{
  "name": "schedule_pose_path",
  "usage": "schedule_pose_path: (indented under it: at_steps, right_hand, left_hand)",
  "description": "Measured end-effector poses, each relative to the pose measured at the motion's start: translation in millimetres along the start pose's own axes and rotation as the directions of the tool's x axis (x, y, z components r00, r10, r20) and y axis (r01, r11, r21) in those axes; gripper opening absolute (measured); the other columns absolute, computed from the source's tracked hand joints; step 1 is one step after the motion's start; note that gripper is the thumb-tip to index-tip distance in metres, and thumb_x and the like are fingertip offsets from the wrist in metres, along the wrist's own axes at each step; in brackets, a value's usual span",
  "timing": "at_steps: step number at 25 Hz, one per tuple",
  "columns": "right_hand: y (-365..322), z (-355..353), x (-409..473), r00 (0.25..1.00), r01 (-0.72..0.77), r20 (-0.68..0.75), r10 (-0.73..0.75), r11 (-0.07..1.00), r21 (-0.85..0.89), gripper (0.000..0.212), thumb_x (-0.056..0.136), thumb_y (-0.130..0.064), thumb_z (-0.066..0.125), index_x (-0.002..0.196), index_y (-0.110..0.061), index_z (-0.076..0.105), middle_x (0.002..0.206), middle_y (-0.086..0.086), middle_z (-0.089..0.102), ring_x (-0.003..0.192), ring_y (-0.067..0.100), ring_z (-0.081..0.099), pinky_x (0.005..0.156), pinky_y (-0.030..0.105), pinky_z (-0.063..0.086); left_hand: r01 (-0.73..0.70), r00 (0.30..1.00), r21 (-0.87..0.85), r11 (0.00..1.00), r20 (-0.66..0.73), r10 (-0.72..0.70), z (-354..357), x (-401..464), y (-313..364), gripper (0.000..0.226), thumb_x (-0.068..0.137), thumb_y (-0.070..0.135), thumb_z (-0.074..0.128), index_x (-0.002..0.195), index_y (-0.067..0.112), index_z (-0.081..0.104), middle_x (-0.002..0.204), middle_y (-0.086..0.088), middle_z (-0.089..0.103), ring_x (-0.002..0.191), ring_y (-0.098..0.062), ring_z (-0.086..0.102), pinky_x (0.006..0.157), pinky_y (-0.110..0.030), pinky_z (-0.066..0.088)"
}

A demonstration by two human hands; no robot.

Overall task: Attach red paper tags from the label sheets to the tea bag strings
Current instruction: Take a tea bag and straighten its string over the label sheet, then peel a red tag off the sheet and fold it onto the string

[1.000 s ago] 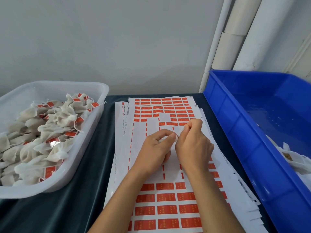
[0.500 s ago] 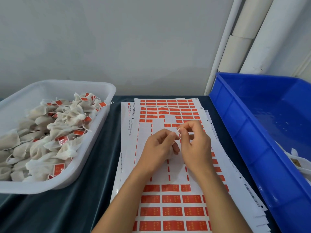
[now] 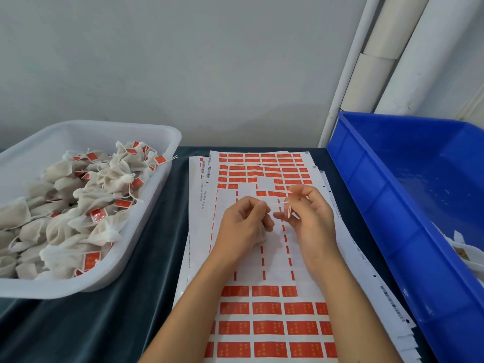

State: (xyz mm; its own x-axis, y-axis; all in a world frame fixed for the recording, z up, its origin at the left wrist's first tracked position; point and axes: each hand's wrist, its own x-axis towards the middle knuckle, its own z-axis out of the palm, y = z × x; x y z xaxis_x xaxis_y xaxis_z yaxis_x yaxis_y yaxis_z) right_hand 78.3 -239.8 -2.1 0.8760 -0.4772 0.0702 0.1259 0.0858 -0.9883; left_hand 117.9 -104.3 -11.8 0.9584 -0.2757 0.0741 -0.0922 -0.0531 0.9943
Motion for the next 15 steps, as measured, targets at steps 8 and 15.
schedule_pose_path:
  at_steps: [8, 15]
  right_hand:
    - [-10, -18, 7, 0.996, 0.011, -0.091, 0.016, 0.956, 0.292, 0.018, 0.104, -0.015, 0.057, 0.112, -0.022, 0.071, 0.089, 0.007, 0.068, 0.080, 0.017, 0.068, 0.077, 0.031, 0.060]
    - [-30, -54, 4, 0.907, 0.037, -0.315, -0.278, 0.798, -0.601, 0.013, 0.103, -0.027, 0.056, 0.094, -0.035, 0.060, 0.080, -0.019, 0.067, 0.072, -0.003, 0.067, 0.051, 0.009, 0.044]
  left_hand:
    - [0.029, 0.998, -0.008, 1.000, -0.051, -0.029, 1, 0, 0, 0.022, 0.106, 0.026, 0.054, 0.093, 0.015, 0.067, 0.077, 0.006, 0.073, 0.070, -0.005, 0.068, 0.064, -0.009, 0.052]
    - [0.027, 0.995, 0.078, 0.997, -0.096, -0.019, 12, -5, -6, 0.018, 0.106, 0.035, 0.055, 0.093, 0.024, 0.063, 0.080, 0.013, 0.070, 0.076, -0.006, 0.068, 0.063, -0.010, 0.052]
